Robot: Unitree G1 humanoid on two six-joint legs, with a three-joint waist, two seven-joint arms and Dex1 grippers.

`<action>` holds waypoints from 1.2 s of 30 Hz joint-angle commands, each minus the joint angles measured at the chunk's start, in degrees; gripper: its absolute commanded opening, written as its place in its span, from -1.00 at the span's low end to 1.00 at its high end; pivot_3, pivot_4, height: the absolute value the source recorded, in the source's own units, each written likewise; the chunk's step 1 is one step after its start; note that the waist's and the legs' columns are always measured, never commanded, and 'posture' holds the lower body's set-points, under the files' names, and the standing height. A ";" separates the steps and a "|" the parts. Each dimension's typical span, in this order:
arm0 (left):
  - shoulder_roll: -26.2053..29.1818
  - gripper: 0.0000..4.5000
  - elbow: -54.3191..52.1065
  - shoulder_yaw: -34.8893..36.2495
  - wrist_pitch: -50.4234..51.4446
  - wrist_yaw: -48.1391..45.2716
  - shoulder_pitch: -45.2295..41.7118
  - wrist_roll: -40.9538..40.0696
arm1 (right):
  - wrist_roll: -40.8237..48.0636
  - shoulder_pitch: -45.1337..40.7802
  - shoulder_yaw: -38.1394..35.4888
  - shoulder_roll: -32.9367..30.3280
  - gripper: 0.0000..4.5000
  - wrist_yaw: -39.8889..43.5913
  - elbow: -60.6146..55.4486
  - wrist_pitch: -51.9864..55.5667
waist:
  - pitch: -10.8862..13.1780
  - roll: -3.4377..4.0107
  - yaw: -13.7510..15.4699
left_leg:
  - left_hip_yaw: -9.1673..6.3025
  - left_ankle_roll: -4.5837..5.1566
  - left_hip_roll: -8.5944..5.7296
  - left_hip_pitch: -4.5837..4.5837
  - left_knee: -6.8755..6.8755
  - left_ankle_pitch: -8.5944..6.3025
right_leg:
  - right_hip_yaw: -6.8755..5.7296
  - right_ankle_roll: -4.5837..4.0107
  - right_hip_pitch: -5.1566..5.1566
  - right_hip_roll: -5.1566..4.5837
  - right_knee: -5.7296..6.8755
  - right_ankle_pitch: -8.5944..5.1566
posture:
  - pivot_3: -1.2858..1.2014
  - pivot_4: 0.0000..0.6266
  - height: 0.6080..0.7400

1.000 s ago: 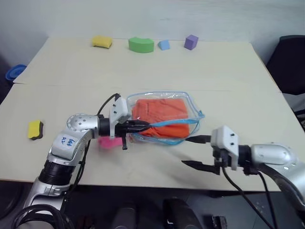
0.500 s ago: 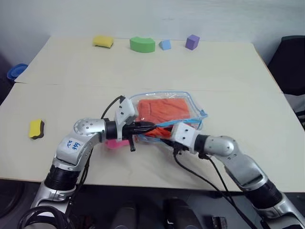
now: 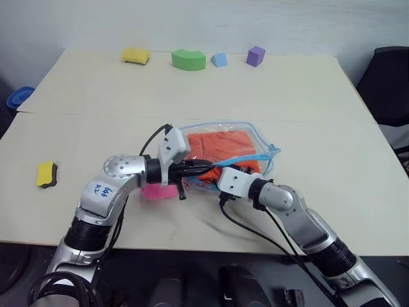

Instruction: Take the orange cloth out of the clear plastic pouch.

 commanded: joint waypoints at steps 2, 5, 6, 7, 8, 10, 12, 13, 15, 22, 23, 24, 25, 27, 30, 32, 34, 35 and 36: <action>-0.32 -1.00 -0.57 0.31 -0.92 -0.44 -1.89 -0.20 | -3.07 -0.71 0.66 1.74 0.83 -0.67 2.36 -0.61 | -0.01 -0.01 -0.14 | 0.00 -0.01 0.00 0.02 0.00 0.01 | 0.00 0.00 0.00 0.02 0.02 0.00 | 0.03 -0.52 1.00; -0.48 -1.00 -0.34 0.20 -1.12 -0.56 -2.19 -0.10 | -4.53 -1.64 0.93 2.79 0.83 -1.04 5.01 -0.99 | -0.01 -0.02 -0.38 | 0.00 -0.02 0.00 0.04 0.01 0.01 | 0.01 0.00 0.02 0.02 0.05 0.00 | 0.03 -0.52 1.00; -0.55 -1.00 -0.31 0.17 -1.17 -0.59 -2.27 -0.08 | -5.18 -2.22 0.97 3.20 0.83 -1.43 6.75 -1.32 | -0.01 -0.02 -0.48 | 0.00 -0.02 0.00 0.05 0.00 0.01 | 0.01 0.00 0.02 0.02 0.06 0.00 | 0.03 -0.52 1.00; -0.60 -1.00 -0.29 0.16 -1.21 -0.62 -2.32 -0.06 | -5.64 -2.63 0.96 3.54 0.83 -1.69 7.99 -1.59 | -0.02 -0.02 -0.58 | 0.00 -0.02 0.00 0.05 0.00 0.01 | 0.01 0.00 0.03 0.02 0.06 0.00 | 0.03 -0.52 1.00; -0.69 -1.00 -0.24 0.18 -1.31 -0.61 -2.35 -0.01 | -5.84 -3.28 0.98 3.93 0.83 -1.71 9.92 -1.92 | -0.02 -0.02 -0.66 | 0.00 -0.03 0.00 0.06 0.01 0.01 | 0.00 0.00 0.03 0.02 0.07 0.00 | 0.03 -0.52 1.00; -0.89 -1.00 -0.15 0.19 -1.46 -0.52 -2.40 0.11 | -5.79 -4.18 0.93 4.51 0.64 -1.44 12.93 -2.90 | -0.02 -0.03 -1.09 | 0.00 -0.04 0.00 0.10 0.01 0.02 | 0.00 0.00 0.06 0.01 0.08 0.00 | 0.03 -0.52 1.00; -1.17 -1.00 -0.08 0.34 -1.57 -0.29 -2.48 0.24 | -5.08 -4.57 0.85 4.82 0.40 -0.48 14.80 -3.90 | -0.04 -0.05 -1.13 | -0.01 -0.05 0.00 0.13 0.01 0.03 | -0.01 0.00 0.10 0.01 0.10 0.00 | 0.03 -0.52 1.00; -1.31 -1.00 -0.05 0.45 -1.58 -0.13 -2.51 0.29 | -5.01 -4.60 0.92 4.70 0.24 0.01 15.14 -4.42 | -0.04 -0.05 -1.14 | -0.02 -0.05 0.00 0.14 0.02 0.03 | -0.01 0.00 0.11 0.00 0.10 0.00 | 0.03 -0.52 1.00; -1.45 -1.00 0.06 0.59 -1.70 0.08 -2.53 0.42 | -5.03 -4.15 0.95 4.10 -0.07 1.06 14.79 -5.23 | -0.04 -0.06 -1.12 | -0.01 -0.05 -0.01 0.14 0.03 0.03 | -0.01 0.00 0.12 -0.02 0.10 0.00 | 0.03 -0.52 1.00; -2.86 -1.00 2.76 1.17 -2.79 3.09 -3.11 2.13 | -4.95 2.36 1.41 -4.37 -0.99 8.47 5.25 -12.52 | -0.04 -0.06 -0.33 | -0.02 -0.03 -0.03 0.13 0.03 0.02 | -0.02 0.00 0.15 -0.04 0.04 0.00 | 0.03 -0.52 1.00; -3.32 -1.00 3.66 1.26 -2.92 4.03 -3.41 2.64 | -6.10 3.48 1.65 -7.30 -0.99 9.17 3.49 -16.29 | -0.04 -0.06 -0.12 | -0.02 -0.02 -0.04 0.13 0.03 0.01 | -0.02 0.00 0.15 -0.04 0.03 0.00 | 0.03 -0.52 1.00; -3.65 -1.00 4.29 1.31 -3.02 4.65 -3.61 3.01 | -6.89 4.21 1.77 -9.29 -0.99 9.56 2.37 -18.95 | -0.05 -0.07 0.10 | -0.02 -0.01 -0.04 0.13 0.03 0.01 | -0.02 0.00 0.17 -0.04 0.01 0.00 | 0.03 -0.52 1.00; -3.88 -1.00 4.77 1.29 -3.20 5.00 -3.70 3.30 | -7.27 4.83 1.65 -10.83 -0.99 10.11 1.57 -20.41 | -0.06 -0.09 0.10 | -0.01 0.00 -0.04 0.13 0.04 0.00 | -0.02 0.00 0.19 -0.03 -0.03 0.00 | 0.03 -0.52 1.00; -4.29 -1.00 6.46 0.55 -4.17 5.86 -3.89 4.90 | -7.18 6.08 1.17 -14.07 -0.99 11.30 -0.09 -25.43 | -0.06 -0.09 0.10 | 0.00 0.01 -0.04 0.13 0.03 -0.01 | -0.01 0.01 0.19 -0.02 -0.04 0.00 | 0.03 -0.52 1.00; -4.29 -1.00 8.24 -1.03 -5.80 6.24 -3.98 7.63 | -6.82 6.71 -0.92 -16.73 -0.99 11.17 -1.45 -31.31 | -0.06 -0.10 0.11 | 0.00 0.01 -0.02 0.13 0.01 -0.01 | -0.02 0.00 0.18 0.02 -0.06 0.00 | 0.03 -0.52 1.00; -3.52 -1.00 9.84 -2.66 -8.74 6.21 -3.98 10.77 | -4.84 7.49 -3.37 -19.90 -0.99 11.94 -2.94 -36.48 | -0.06 -0.10 0.12 | 0.01 0.01 -0.03 0.13 0.01 -0.01 | 0.00 0.00 0.18 0.01 -0.06 0.00 | 0.03 -0.52 1.00; -3.59 -1.00 12.03 -2.85 -10.25 6.75 -4.40 12.33 | -1.07 9.60 -6.24 -23.90 -0.99 13.68 -5.07 -41.25 | -0.06 -0.10 0.16 | 0.02 0.01 -0.02 0.12 0.00 -0.01 | 0.01 0.00 0.16 0.01 -0.07 0.00 | 0.03 -0.52 1.00; -3.75 -1.00 12.71 -2.67 -10.52 6.92 -4.54 12.54 | 0.06 10.34 -7.03 -24.99 -0.99 14.26 -5.61 -42.58 | -0.06 -0.10 0.18 | 0.02 0.01 -0.02 0.12 -0.01 -0.01 | 0.00 0.00 0.17 0.01 -0.08 0.00 | 0.03 -0.52 1.00; -4.09 -1.00 14.06 -2.30 -10.93 7.59 -5.16 12.97 | 1.77 12.71 -8.77 -28.35 -0.99 15.40 -6.31 -45.55 | -0.06 -0.10 0.23 | 0.02 0.01 -0.02 0.12 -0.01 -0.01 | 0.00 0.00 0.18 0.01 -0.09 0.00 | 0.03 -0.52 1.00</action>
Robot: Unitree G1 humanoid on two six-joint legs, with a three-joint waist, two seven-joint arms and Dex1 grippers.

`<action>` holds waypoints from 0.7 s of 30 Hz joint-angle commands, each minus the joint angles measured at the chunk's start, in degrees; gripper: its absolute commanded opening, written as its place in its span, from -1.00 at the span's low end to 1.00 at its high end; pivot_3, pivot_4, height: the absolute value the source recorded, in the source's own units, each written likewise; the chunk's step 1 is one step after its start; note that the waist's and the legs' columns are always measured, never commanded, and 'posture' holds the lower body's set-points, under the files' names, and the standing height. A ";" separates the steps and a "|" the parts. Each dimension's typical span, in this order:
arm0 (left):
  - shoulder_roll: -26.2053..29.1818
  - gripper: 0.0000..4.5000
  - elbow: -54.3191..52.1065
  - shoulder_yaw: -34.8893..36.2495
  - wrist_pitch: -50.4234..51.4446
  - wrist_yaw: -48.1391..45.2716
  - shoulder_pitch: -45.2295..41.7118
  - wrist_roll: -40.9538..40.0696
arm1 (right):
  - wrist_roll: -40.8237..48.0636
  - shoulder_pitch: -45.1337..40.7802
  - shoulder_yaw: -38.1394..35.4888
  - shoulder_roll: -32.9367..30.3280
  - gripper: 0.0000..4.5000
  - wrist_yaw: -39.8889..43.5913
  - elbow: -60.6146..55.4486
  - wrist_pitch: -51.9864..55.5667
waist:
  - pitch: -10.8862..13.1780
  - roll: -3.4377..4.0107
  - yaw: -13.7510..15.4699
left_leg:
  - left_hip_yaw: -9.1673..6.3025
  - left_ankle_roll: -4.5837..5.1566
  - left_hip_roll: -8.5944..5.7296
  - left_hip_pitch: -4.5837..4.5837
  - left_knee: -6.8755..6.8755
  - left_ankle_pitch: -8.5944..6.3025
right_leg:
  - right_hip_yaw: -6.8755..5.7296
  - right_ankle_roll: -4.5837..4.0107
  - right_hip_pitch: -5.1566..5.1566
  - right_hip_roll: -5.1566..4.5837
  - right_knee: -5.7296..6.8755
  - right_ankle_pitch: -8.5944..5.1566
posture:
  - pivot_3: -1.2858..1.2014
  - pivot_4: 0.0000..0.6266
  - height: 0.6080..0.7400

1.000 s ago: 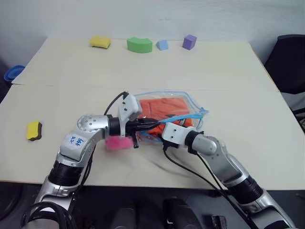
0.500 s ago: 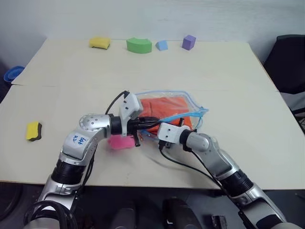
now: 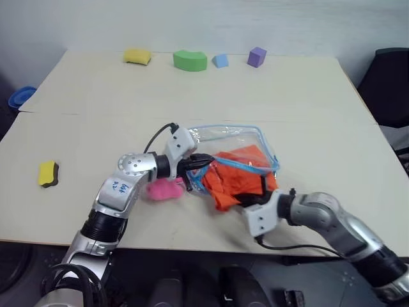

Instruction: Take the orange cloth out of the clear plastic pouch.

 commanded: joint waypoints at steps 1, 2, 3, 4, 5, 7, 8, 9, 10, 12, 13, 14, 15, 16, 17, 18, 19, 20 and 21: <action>-0.20 -1.00 3.10 1.69 -2.37 2.64 -2.22 2.49 | 5.93 5.73 -4.90 -7.55 -0.99 3.87 -4.00 -9.18 | 0.00 0.00 0.15 | 0.01 0.00 0.00 0.00 0.01 0.00 | 0.00 0.00 0.01 0.00 0.00 0.00 | 0.03 -0.52 1.00; -0.43 -1.00 4.11 1.92 -2.78 3.15 -2.75 2.92 | 6.99 8.03 -6.30 -10.25 -0.99 4.86 -4.14 -11.23 | 0.00 0.00 0.25 | 0.00 0.02 -0.01 0.00 0.01 -0.01 | 0.00 0.00 0.01 -0.01 -0.02 0.00 | 0.03 -0.52 1.00; -0.62 -1.00 5.12 2.13 -3.29 3.74 -3.24 3.39 | 7.89 10.51 -7.78 -12.77 -0.99 5.53 -3.92 -13.17 | 0.00 0.00 0.30 | 0.00 0.03 -0.01 -0.01 0.01 -0.01 | -0.01 0.00 0.03 -0.01 -0.03 0.00 | 0.03 -0.52 1.00; -0.67 -1.00 5.66 2.26 -3.70 3.86 -3.43 3.59 | 8.77 13.16 -9.42 -14.66 -0.99 5.86 -3.24 -14.11 | 0.01 -0.01 0.25 | 0.01 0.04 -0.01 -0.01 0.02 -0.02 | 0.00 0.00 0.03 -0.01 -0.05 0.00 | 0.03 -0.52 1.00; -0.64 -1.00 5.89 2.31 -4.00 3.78 -3.47 3.70 | 9.44 15.42 -10.92 -16.03 -0.99 5.90 -2.54 -14.73 | 0.02 -0.02 0.24 | 0.02 0.05 -0.01 0.00 0.02 -0.03 | 0.00 0.01 0.06 -0.01 -0.06 0.01 | 0.03 -0.52 1.00; -0.04 -1.00 5.52 2.35 -4.58 2.88 -3.02 3.90 | 9.33 19.98 -14.62 -18.49 -0.99 5.45 0.44 -17.23 | 0.02 -0.02 0.04 | 0.02 0.05 0.00 0.01 0.02 -0.03 | 0.01 0.02 0.07 0.00 -0.05 0.01 | 0.03 -0.52 1.00; 0.73 -1.00 4.70 2.31 -4.89 1.74 -2.43 3.82 | 9.41 22.33 -17.04 -19.31 -0.99 5.05 2.84 -17.97 | 0.02 -0.02 0.03 | 0.04 0.05 0.01 0.03 0.02 -0.03 | 0.04 0.02 0.07 0.02 -0.03 0.01 | 0.03 -0.52 1.00; 1.67 -1.00 3.47 2.26 -5.10 0.15 -1.62 3.42 | 9.62 24.28 -19.40 -19.76 -0.99 4.61 5.36 -18.26 | 0.02 -0.02 0.01 | 0.05 0.05 0.01 0.05 0.01 -0.02 | 0.05 0.02 0.07 0.03 -0.02 0.01 | 0.03 -0.52 1.00; 2.67 -1.00 2.20 2.17 -5.15 -1.50 -0.79 2.96 | 9.58 25.57 -21.42 -20.05 -0.99 4.12 8.12 -18.63 | 0.02 -0.02 -0.08 | 0.07 0.05 0.03 0.07 0.00 -0.02 | 0.06 0.02 0.07 0.04 -0.01 0.01 | 0.03 -0.52 1.00; 5.14 -1.00 -1.11 2.07 -5.18 -5.43 1.68 1.46 | 10.20 26.26 -24.95 -19.42 -0.99 2.66 13.86 -17.50 | 0.02 -0.03 -0.17 | 0.14 0.04 0.04 0.17 -0.03 -0.02 | 0.15 0.02 0.12 0.06 0.00 0.01 | 0.03 -0.52 1.00; 6.85 -1.00 -3.13 1.98 -5.03 -7.77 3.32 0.66 | 11.02 25.56 -26.39 -18.81 -0.99 1.94 16.91 -16.37 | 0.02 -0.03 -0.24 | 0.16 0.04 0.04 0.22 -0.05 -0.02 | 0.17 0.02 0.16 0.06 -0.02 0.01 | 0.03 -0.52 1.00; 8.24 -1.00 -4.85 2.03 -5.08 -9.61 4.73 0.00 | 11.75 24.78 -27.37 -18.27 -0.99 1.34 19.08 -15.56 | 0.02 -0.03 -0.23 | 0.16 0.04 0.04 0.26 -0.06 -0.02 | 0.17 0.02 0.22 0.05 -0.04 0.01 | 0.03 -0.52 1.00; 9.83 -1.00 -6.52 2.13 -4.87 -11.50 6.22 -0.69 | 12.95 23.20 -28.05 -17.17 -0.99 0.59 20.83 -13.75 | 0.02 -0.03 -0.19 | 0.16 0.05 0.05 0.30 -0.07 -0.02 | 0.17 0.02 0.26 0.04 -0.06 0.01 | 0.03 -0.52 1.00; 11.41 -1.00 -8.07 2.33 -4.76 -12.97 7.72 -1.17 | 14.47 21.08 -28.40 -15.52 -0.99 -0.12 21.89 -11.08 | 0.02 -0.03 -0.26 | 0.14 0.05 0.05 0.32 -0.07 -0.02 | 0.16 0.02 0.29 0.03 -0.07 0.01 | 0.03 -0.52 1.00; 12.97 -1.00 -9.68 2.61 -4.66 -14.31 9.23 -1.69 | 15.78 18.49 -28.46 -13.30 -0.99 -1.11 22.45 -7.64 | 0.02 -0.03 -0.28 | 0.10 0.04 0.08 0.33 -0.08 -0.02 | 0.14 0.02 0.32 0.06 -0.10 0.01 | 0.03 -0.52 1.00; 14.17 -1.00 -11.06 2.89 -4.47 -15.32 10.47 -2.20 | 16.40 16.47 -28.41 -11.47 -0.99 -1.72 22.74 -4.92 | 0.02 -0.02 -0.35 | 0.10 0.04 0.09 0.34 -0.08 -0.02 | 0.15 0.01 0.33 0.06 -0.09 0.01 | 0.03 -0.52 1.00; 15.14 -1.00 -12.27 3.22 -4.29 -16.17 11.51 -2.81 | 16.44 14.81 -28.03 -9.90 -0.99 -2.07 22.63 -2.90 | 0.02 -0.03 -0.47 | 0.09 0.04 0.10 0.35 -0.09 -0.02 | 0.14 0.01 0.33 0.07 -0.11 0.01 | 0.03 -0.52 1.00; 16.22 -1.00 -13.37 3.52 -4.13 -17.07 12.54 -3.37 | 16.52 13.07 -27.42 -8.00 -0.99 -2.50 22.17 -0.40 | 0.04 0.03 -0.46 | 0.08 0.04 0.11 0.35 -0.09 -0.02 | 0.13 0.01 0.33 0.08 -0.10 0.01 | 0.03 -0.52 1.00; 17.08 -1.00 -14.17 3.79 -4.32 -17.76 13.50 -3.69 | 16.38 11.00 -26.77 -5.58 -0.99 -3.69 21.81 2.91 | 0.05 0.05 -0.39 | 0.07 0.04 0.11 0.34 -0.10 -0.02 | 0.13 0.01 0.33 0.07 -0.09 0.01 | 0.03 -0.52 1.00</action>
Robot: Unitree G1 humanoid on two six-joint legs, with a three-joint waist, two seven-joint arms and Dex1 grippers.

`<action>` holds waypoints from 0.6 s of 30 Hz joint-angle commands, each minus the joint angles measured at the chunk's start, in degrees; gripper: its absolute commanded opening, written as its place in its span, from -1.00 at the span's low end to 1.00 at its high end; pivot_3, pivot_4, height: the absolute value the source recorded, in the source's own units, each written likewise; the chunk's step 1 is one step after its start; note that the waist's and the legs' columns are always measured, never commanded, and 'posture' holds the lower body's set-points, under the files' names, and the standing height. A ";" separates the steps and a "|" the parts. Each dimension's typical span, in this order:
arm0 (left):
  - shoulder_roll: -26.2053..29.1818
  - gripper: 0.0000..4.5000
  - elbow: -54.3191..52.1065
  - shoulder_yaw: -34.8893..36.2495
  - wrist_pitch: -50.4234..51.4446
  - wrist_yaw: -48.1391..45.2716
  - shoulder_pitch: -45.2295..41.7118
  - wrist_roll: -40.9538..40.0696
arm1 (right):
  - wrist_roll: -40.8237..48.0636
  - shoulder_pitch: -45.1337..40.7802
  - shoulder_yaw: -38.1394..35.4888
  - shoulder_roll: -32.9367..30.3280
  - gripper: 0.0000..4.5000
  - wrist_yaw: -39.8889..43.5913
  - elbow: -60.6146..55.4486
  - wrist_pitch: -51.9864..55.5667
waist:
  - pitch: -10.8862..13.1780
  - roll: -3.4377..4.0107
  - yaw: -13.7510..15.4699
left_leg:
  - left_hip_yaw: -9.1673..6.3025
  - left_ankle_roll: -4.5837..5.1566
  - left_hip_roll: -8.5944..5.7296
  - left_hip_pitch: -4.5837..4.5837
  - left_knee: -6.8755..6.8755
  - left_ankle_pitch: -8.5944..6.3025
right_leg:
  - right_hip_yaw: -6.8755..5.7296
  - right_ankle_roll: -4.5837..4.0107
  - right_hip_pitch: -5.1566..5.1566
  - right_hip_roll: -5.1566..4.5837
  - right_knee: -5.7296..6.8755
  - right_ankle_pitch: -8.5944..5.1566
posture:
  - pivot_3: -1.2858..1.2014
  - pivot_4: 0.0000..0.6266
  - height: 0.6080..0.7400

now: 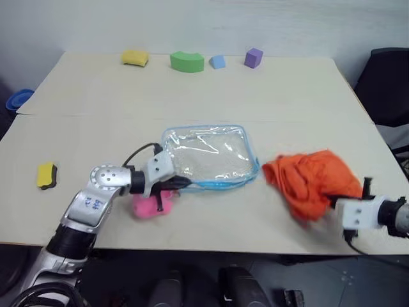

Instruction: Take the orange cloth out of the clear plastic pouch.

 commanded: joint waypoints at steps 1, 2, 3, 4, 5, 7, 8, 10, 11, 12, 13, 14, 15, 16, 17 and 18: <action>2.85 -1.00 -4.76 2.02 -0.46 -2.96 2.48 -2.21 | 1.49 -5.47 0.95 6.39 -0.99 -3.23 -1.82 10.46 | 0.01 0.01 0.01 | 0.00 0.00 0.00 0.00 -0.01 0.00 | -0.01 0.00 0.00 0.00 -0.01 0.00 | 0.03 -0.52 1.00; 3.06 -1.00 -4.90 2.04 -0.52 -2.94 2.72 -2.16 | 1.73 -6.83 1.32 8.26 -0.99 -3.56 -2.10 13.15 | 0.01 0.03 0.04 | -0.01 0.00 0.01 -0.01 -0.01 -0.01 | -0.01 0.00 0.00 0.00 -0.01 0.00 | 0.03 -0.52 1.00; 2.85 -1.00 -4.51 1.98 -0.72 -2.58 2.70 -1.93 | 1.31 -8.10 2.21 10.12 -0.99 -3.71 -2.31 15.15 | 0.01 0.05 0.13 | -0.01 0.00 0.00 -0.03 0.00 -0.01 | -0.01 0.00 0.00 -0.02 -0.01 0.00 | 0.03 -0.52 1.00; 2.63 -1.00 -4.17 1.90 -0.82 -2.30 2.58 -1.76 | 0.90 -8.86 2.77 11.26 -0.99 -3.61 -2.49 16.40 | 0.01 0.06 0.16 | -0.01 0.02 -0.02 -0.02 0.01 -0.01 | -0.01 0.00 0.00 -0.03 -0.01 0.00 | 0.03 -0.52 1.00; 2.24 -1.00 -3.68 1.80 -0.92 -1.80 2.42 -1.48 | 1.21 -9.45 3.23 12.44 -0.99 -3.15 -2.90 18.11 | 0.02 0.08 0.28 | -0.02 0.05 -0.02 -0.04 0.01 -0.03 | -0.02 0.00 -0.01 -0.03 -0.01 0.00 | 0.03 -0.52 1.00; 1.29 -1.00 -3.05 1.93 -0.44 -0.61 2.20 -1.43 | 2.79 -9.78 3.63 13.95 -0.99 -1.64 -4.35 21.73 | 0.02 0.08 0.44 | -0.03 0.12 -0.03 -0.07 0.01 -0.07 | -0.04 0.00 -0.02 -0.05 -0.02 0.00 | 0.03 -0.52 1.00; 0.59 -1.00 -3.09 2.56 0.67 0.15 2.05 -2.29 | 4.53 -9.42 3.27 14.08 -0.89 -0.15 -5.72 24.28 | 0.03 0.08 0.48 | -0.03 0.16 -0.03 -0.09 0.01 -0.09 | -0.05 0.00 -0.02 -0.06 -0.03 0.00 | 0.03 -0.52 1.00; -0.70 -0.79 -4.46 5.99 5.77 0.98 1.69 -7.57 | 8.26 -7.87 1.13 12.61 -0.67 3.28 -9.07 28.68 | 0.03 0.08 0.52 | -0.03 0.29 -0.04 -0.14 0.03 -0.17 | -0.06 0.00 -0.04 -0.08 -0.05 0.00 | 0.03 -0.52 1.00; -0.66 -0.70 -5.55 7.64 8.03 0.78 1.79 -10.00 | 9.95 -6.97 -0.40 11.36 -0.53 5.01 -10.68 30.42 | 0.03 0.08 0.48 | -0.06 0.30 -0.03 -0.15 0.04 -0.18 | -0.09 0.01 -0.04 -0.07 -0.04 0.00 | 0.03 -0.52 1.00; -0.51 -0.56 -6.52 9.38 10.20 1.00 1.84 -12.06 | 11.95 -6.01 -2.33 9.94 -0.36 6.94 -12.33 32.41 | 0.05 0.12 0.47 | -0.08 0.32 -0.03 -0.16 0.04 -0.18 | -0.11 0.00 -0.04 -0.06 -0.04 0.00 | 0.03 -0.52 1.00; -0.29 -0.43 -7.17 10.42 11.54 1.23 1.92 -13.23 | 13.26 -5.34 -3.61 9.06 -0.20 8.15 -13.53 33.90 | 0.06 0.14 0.46 | -0.07 0.32 -0.03 -0.18 0.03 -0.19 | -0.10 0.00 -0.07 -0.08 -0.03 0.00 | 0.03 -0.52 1.00; -0.29 -0.31 -7.51 12.12 13.22 2.14 1.80 -14.65 | 15.52 -4.29 -5.41 7.81 -0.07 10.07 -14.99 36.00 | 0.06 0.14 0.46 | -0.08 0.32 -0.03 -0.17 0.03 -0.19 | -0.10 0.01 -0.06 -0.07 -0.03 0.00 | 0.03 -0.52 1.00; -0.09 -0.14 -7.72 14.31 15.04 3.07 1.63 -16.31 | 18.28 -2.84 -7.77 6.31 0.12 12.66 -16.56 38.14 | 0.06 0.14 0.47 | -0.07 0.33 -0.03 -0.17 0.03 -0.19 | -0.10 0.01 -0.06 -0.08 -0.04 0.00 | 0.03 -0.52 1.00; 0.58 -0.01 -7.81 17.03 17.47 3.65 1.48 -18.56 | 21.40 -1.13 -10.76 4.58 0.24 15.56 -17.86 41.14 | 0.06 0.13 0.48 | -0.07 0.35 -0.03 -0.15 0.03 -0.20 | -0.09 0.01 -0.05 -0.08 -0.03 0.00 | 0.03 -0.52 1.00; 1.69 0.12 -7.85 19.85 19.93 3.63 1.53 -21.00 | 24.18 0.61 -13.82 2.82 0.40 18.56 -18.72 43.86 | 0.06 0.14 0.49 | -0.09 0.36 -0.03 -0.14 0.02 -0.21 | -0.11 0.01 -0.04 -0.05 -0.04 0.00 | 0.03 -0.52 1.00; 3.54 0.25 -7.74 22.72 21.61 2.67 2.01 -23.02 | 26.82 2.58 -17.34 1.15 0.54 21.98 -19.01 46.20 | 0.06 0.13 0.48 | -0.10 0.37 -0.02 -0.15 0.02 -0.21 | -0.12 0.01 -0.04 -0.05 -0.04 0.00 | 0.03 -0.52 1.00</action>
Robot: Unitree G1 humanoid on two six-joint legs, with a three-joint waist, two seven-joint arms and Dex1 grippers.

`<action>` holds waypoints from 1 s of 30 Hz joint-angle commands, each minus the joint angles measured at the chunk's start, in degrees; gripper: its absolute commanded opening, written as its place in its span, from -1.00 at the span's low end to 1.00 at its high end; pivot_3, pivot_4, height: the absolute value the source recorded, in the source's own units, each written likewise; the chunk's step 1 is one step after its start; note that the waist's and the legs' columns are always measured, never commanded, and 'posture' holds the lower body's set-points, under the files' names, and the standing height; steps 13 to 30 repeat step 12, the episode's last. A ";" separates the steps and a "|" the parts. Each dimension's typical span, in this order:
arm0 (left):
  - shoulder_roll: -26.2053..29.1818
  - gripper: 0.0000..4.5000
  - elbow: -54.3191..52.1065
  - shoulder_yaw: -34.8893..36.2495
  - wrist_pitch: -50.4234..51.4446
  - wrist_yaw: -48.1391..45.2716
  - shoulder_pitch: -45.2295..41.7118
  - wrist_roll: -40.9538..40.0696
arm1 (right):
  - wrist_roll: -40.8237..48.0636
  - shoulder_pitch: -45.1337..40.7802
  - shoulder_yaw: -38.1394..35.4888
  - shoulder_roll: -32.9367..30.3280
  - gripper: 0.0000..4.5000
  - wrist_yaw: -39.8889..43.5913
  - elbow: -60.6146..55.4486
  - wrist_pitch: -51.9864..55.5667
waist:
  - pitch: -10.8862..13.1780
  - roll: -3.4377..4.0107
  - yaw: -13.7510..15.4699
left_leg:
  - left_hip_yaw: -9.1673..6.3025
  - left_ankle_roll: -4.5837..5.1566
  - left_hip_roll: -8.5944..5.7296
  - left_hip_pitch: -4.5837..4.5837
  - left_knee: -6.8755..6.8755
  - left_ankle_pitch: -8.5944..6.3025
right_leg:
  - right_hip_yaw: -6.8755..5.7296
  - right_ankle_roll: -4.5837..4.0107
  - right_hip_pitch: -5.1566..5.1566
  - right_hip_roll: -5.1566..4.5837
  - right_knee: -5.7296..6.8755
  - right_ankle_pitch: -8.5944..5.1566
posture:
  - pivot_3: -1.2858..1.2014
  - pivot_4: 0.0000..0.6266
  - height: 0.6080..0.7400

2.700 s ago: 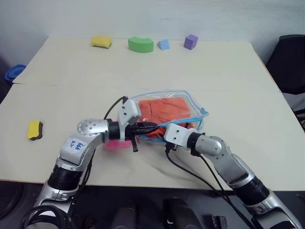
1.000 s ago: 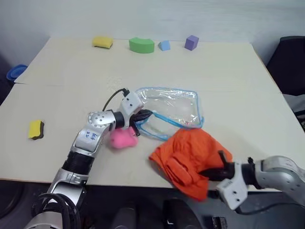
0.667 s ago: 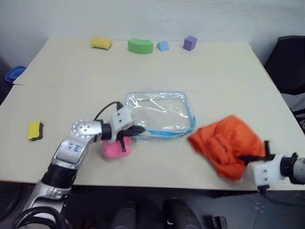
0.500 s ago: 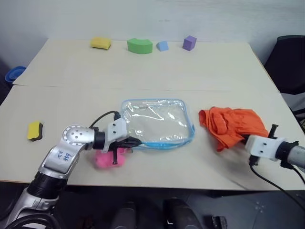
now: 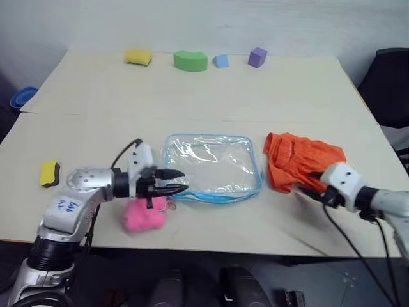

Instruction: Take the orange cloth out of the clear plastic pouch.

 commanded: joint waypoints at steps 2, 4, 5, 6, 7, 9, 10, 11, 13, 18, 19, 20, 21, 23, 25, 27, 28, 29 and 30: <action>9.12 0.27 -0.19 13.25 5.49 -4.94 2.47 -8.11 | 10.98 6.89 -15.87 -7.09 0.71 13.79 -2.16 9.63 | 0.00 -0.01 -0.31 | 0.00 0.00 0.02 0.01 -0.04 0.00 | 0.00 0.00 0.00 0.04 -0.03 0.00 | 0.03 -0.52 1.00; 14.09 0.27 3.15 16.39 3.01 -8.50 4.82 -6.82 | 12.06 8.96 -20.41 -9.07 0.71 17.20 0.66 11.58 | 0.00 0.00 -0.66 | 0.04 0.00 0.04 0.11 -0.18 -0.01 | 0.04 0.00 0.03 0.05 -0.10 0.00 | 0.03 -0.52 1.00; 16.98 0.27 6.77 18.00 1.23 -10.05 5.74 -5.15 | 12.43 9.80 -22.89 -10.38 0.71 19.17 3.53 13.28 | 0.01 0.00 -0.69 | 0.04 0.00 0.04 0.24 -0.27 0.00 | 0.04 -0.01 0.15 0.05 -0.19 0.00 | 0.03 -0.52 1.00; 19.48 0.27 10.41 19.39 -0.13 -11.82 6.52 -4.08 | 12.66 10.28 -24.90 -11.58 0.71 20.88 6.34 14.72 | 0.02 0.00 -0.67 | 0.03 -0.01 0.04 0.42 -0.37 0.00 | 0.01 -0.01 0.34 0.04 -0.33 0.00 | 0.03 -0.52 1.00; 21.66 0.27 13.84 20.57 -1.65 -13.87 7.27 -3.43 | 12.66 10.47 -26.45 -12.64 0.71 22.30 9.14 15.43 | 0.02 0.00 -0.69 | 0.03 0.00 0.02 0.60 -0.56 0.03 | 0.01 -0.01 0.50 0.01 -0.46 0.00 | 0.03 -0.52 1.00; 24.57 0.27 18.96 21.55 -3.53 -17.49 8.11 -3.35 | 12.55 10.07 -27.96 -14.17 0.71 24.06 13.73 16.07 | 0.02 0.01 -0.80 | 0.07 0.01 -0.01 0.93 -0.90 0.03 | 0.03 -0.06 0.74 -0.06 -0.67 -0.03 | 0.03 -0.52 1.00; 24.77 0.27 21.36 21.33 -5.32 -18.14 7.85 -2.77 | 12.35 9.71 -28.15 -14.49 0.71 24.61 15.56 15.60 | 0.02 0.01 -0.88 | 0.07 0.02 -0.01 0.93 -0.93 0.02 | 0.03 -0.07 0.73 -0.08 -0.69 -0.03 | 0.03 -0.52 1.00; 24.27 0.27 23.37 20.39 -7.62 -17.78 7.50 -1.43 | 12.04 9.07 -27.79 -14.48 0.71 24.63 16.98 14.77 | 0.02 0.01 -0.85 | 0.07 0.03 -0.01 0.92 -0.99 0.02 | 0.02 -0.07 0.73 -0.12 -0.75 -0.03 | 0.03 -0.52 1.00; 23.57 0.27 24.59 19.24 -9.93 -17.18 7.41 0.02 | 11.86 8.05 -27.07 -14.24 0.71 24.26 17.98 14.10 | 0.02 0.01 -0.85 | 0.07 0.03 -0.02 0.91 -1.00 0.02 | 0.00 -0.07 0.73 -0.15 -0.77 -0.04 | 0.03 -0.52 1.00; 23.57 0.27 24.59 19.24 -9.93 -17.18 7.41 0.02 | 11.86 8.05 -27.07 -14.24 0.71 24.26 17.98 14.10 | 0.02 0.01 -0.85 | 0.07 0.03 -0.02 0.91 -1.00 0.02 | 0.00 -0.07 0.73 -0.15 -0.77 -0.04 | 0.03 -0.52 1.00; 23.57 0.27 24.59 19.24 -9.93 -17.18 7.41 0.02 | 11.86 8.05 -27.07 -14.24 0.71 24.26 17.98 14.10 | 0.02 0.01 -0.85 | 0.07 0.03 -0.02 0.91 -1.00 0.02 | 0.00 -0.07 0.73 -0.15 -0.77 -0.04 | 0.03 -0.52 1.00; 23.57 0.27 24.59 19.24 -9.93 -17.18 7.41 0.02 | 11.86 8.05 -27.07 -14.24 0.71 24.26 17.98 14.10 | 0.02 0.01 -0.85 | 0.07 0.03 -0.02 0.91 -1.00 0.02 | 0.00 -0.07 0.73 -0.15 -0.77 -0.04 | 0.03 -0.52 1.00; 23.57 0.27 24.59 19.24 -9.93 -17.18 7.41 0.02 | 11.86 8.05 -27.07 -14.24 0.71 24.26 17.98 14.10 | 0.02 0.01 -0.85 | 0.07 0.03 -0.02 0.91 -1.00 0.02 | 0.00 -0.07 0.73 -0.15 -0.77 -0.04 | 0.03 -0.52 1.00; 23.57 0.27 24.59 19.24 -9.93 -17.18 7.41 0.02 | 11.86 8.05 -27.07 -14.24 0.71 24.26 17.98 14.10 | 0.02 0.01 -0.85 | 0.07 0.03 -0.02 0.91 -1.00 0.02 | 0.00 -0.07 0.73 -0.15 -0.77 -0.04 | 0.03 -0.52 1.00; 23.57 0.27 24.59 19.24 -9.93 -17.18 7.41 0.02 | 11.86 8.05 -27.07 -14.24 0.71 24.26 17.98 14.10 | 0.02 0.01 -0.85 | 0.07 0.03 -0.02 0.91 -1.00 0.02 | 0.00 -0.07 0.73 -0.15 -0.77 -0.04 | 0.03 -0.52 1.00; 23.57 0.27 24.59 19.24 -9.93 -17.18 7.41 0.02 | 11.86 8.05 -27.07 -14.24 0.71 24.26 17.98 14.10 | 0.02 0.01 -0.85 | 0.07 0.03 -0.02 0.91 -1.00 0.02 | 0.00 -0.07 0.73 -0.15 -0.77 -0.04 | 0.03 -0.52 1.00; 23.57 0.27 24.59 19.24 -9.93 -17.18 7.41 0.02 | 11.86 8.05 -27.07 -14.24 0.71 24.26 17.98 14.10 | 0.02 0.01 -0.85 | 0.07 0.03 -0.02 0.91 -1.00 0.02 | 0.00 -0.07 0.73 -0.15 -0.77 -0.04 | 0.03 -0.52 1.00; 23.57 0.27 24.59 19.24 -9.93 -17.18 7.41 0.02 | 11.86 8.05 -27.07 -14.24 0.71 24.26 17.98 14.10 | 0.02 0.01 -0.85 | 0.07 0.03 -0.02 0.91 -1.00 0.02 | 0.00 -0.07 0.73 -0.15 -0.77 -0.04 | 0.03 -0.52 1.00; 23.57 0.27 24.59 19.24 -9.93 -17.18 7.41 0.02 | 11.86 8.05 -27.07 -14.24 0.71 24.26 17.98 14.10 | 0.02 0.01 -0.85 | 0.07 0.03 -0.02 0.91 -1.00 0.02 | 0.00 -0.07 0.73 -0.15 -0.77 -0.04 | 0.03 -0.52 1.00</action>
